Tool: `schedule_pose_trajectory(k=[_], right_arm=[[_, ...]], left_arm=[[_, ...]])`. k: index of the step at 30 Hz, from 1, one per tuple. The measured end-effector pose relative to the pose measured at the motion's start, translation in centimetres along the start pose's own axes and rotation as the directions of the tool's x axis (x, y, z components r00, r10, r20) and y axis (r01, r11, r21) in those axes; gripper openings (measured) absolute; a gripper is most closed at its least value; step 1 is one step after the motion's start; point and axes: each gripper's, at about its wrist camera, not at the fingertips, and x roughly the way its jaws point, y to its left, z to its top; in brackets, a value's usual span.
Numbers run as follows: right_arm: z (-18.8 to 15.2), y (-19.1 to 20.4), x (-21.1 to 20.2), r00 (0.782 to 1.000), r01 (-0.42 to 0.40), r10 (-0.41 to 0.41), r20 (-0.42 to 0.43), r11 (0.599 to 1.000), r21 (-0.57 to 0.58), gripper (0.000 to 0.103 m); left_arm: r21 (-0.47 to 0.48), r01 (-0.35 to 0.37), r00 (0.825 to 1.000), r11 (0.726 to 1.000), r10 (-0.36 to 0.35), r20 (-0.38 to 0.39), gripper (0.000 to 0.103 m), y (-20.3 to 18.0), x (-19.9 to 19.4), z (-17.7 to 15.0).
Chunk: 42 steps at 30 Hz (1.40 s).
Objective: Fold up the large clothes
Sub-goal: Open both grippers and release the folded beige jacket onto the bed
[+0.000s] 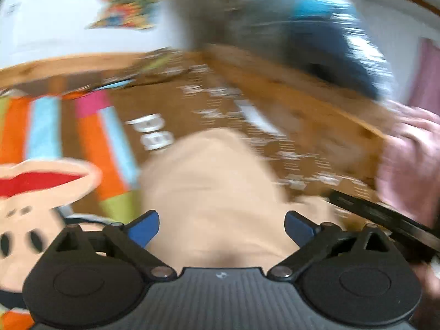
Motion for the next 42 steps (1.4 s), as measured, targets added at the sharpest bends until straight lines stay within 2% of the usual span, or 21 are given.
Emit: schedule_pose_trajectory(k=[2,4,6,8,11,13,15,20,24,25,26,28,30,31,33,35,38,40,42], right_arm=[[0.0,0.9,-0.5,0.998,-0.060,0.060,-0.005,0.998,-0.013,0.060],[-0.4,2.1,-0.6,0.988,-0.147,0.146,-0.054,0.989,-0.017,0.060],[-0.7,3.1,-0.2,0.975,-0.196,0.191,-0.115,0.980,-0.035,0.059],[-1.3,4.4,0.6,0.962,-0.198,0.174,-0.210,0.975,-0.099,0.056],[-2.6,4.9,2.5,0.922,-0.178,0.106,-0.372,0.970,-0.163,0.051],[-3.2,4.7,3.0,0.911,-0.174,0.094,-0.402,0.970,-0.167,0.051],[-3.1,4.6,3.2,0.909,-0.172,0.095,-0.406,0.972,-0.158,0.051],[-3.8,4.9,3.7,0.908,-0.161,0.071,-0.413,0.969,-0.188,0.050],[-3.5,4.7,3.2,0.922,-0.156,0.081,-0.380,0.973,-0.170,0.050],[-3.1,4.8,2.7,0.935,-0.142,0.072,-0.348,0.974,-0.179,0.050],[-2.5,5.2,1.8,0.955,-0.129,0.064,-0.288,0.969,-0.210,0.050],[-1.4,5.9,0.3,0.983,-0.111,0.068,-0.169,0.959,-0.259,0.052],[-0.2,7.0,-0.1,0.993,-0.108,0.088,-0.084,0.955,-0.276,0.053],[0.3,7.6,0.3,0.992,-0.124,0.109,-0.068,0.955,-0.271,0.053],[1.2,9.8,1.7,0.980,-0.197,0.177,-0.094,0.934,-0.298,0.053],[1.6,12.6,3.6,0.960,-0.277,0.237,-0.151,0.880,-0.386,0.052],[1.9,16.0,6.7,0.939,-0.339,0.266,-0.218,0.822,-0.457,0.050],[1.9,17.6,9.2,0.938,-0.336,0.232,-0.259,0.795,-0.506,0.048],[1.3,17.9,11.2,0.945,-0.294,0.155,-0.289,0.790,-0.538,0.048]], left_arm=[[-0.051,-0.033,0.999,0.998,0.030,-0.045,0.099,1.4,1.3,0.3],[-0.083,-0.047,0.995,0.995,0.039,-0.097,0.099,2.3,2.5,0.1],[-0.082,-0.041,0.985,0.996,0.027,-0.170,0.099,2.7,3.8,-1.1],[-0.060,-0.038,0.973,0.997,0.024,-0.230,0.098,2.9,4.7,-2.7],[-0.092,-0.011,0.974,0.996,-0.010,-0.226,0.099,4.2,4.7,-4.1],[-0.127,0.003,0.967,0.992,-0.035,-0.252,0.099,5.0,5.3,-4.4],[-0.125,0.012,0.963,0.992,-0.044,-0.265,0.099,5.1,5.9,-4.9],[-0.083,0.009,0.975,0.997,-0.027,-0.219,0.099,4.8,5.5,-5.6],[-0.133,0.021,0.981,0.991,-0.046,-0.187,0.099,5.4,3.6,-5.3],[-0.146,0.039,0.982,0.989,-0.065,-0.179,0.099,5.6,3.2,-5.3],[-0.158,0.066,0.980,0.985,-0.093,-0.175,0.099,5.9,2.8,-5.5],[-0.171,0.098,0.975,0.980,-0.129,-0.182,0.099,6.2,2.5,-5.9],[-0.180,0.108,0.970,0.978,-0.144,-0.196,0.100,6.4,2.8,-6.1],[-0.185,0.112,0.968,0.976,-0.149,-0.203,0.100,6.5,2.9,-6.2],[-0.192,0.114,0.966,0.975,-0.154,-0.210,0.100,6.5,3.0,-6.4],[-0.194,0.109,0.966,0.975,-0.150,-0.211,0.100,6.5,3.0,-6.8],[-0.201,0.110,0.965,0.973,-0.153,-0.213,0.100,6.6,3.2,-7.0],[-0.203,0.114,0.964,0.973,-0.158,-0.215,0.100,6.7,3.1,-7.1],[-0.200,0.119,0.963,0.972,-0.162,-0.217,0.100,6.6,3.1,-7.1]])
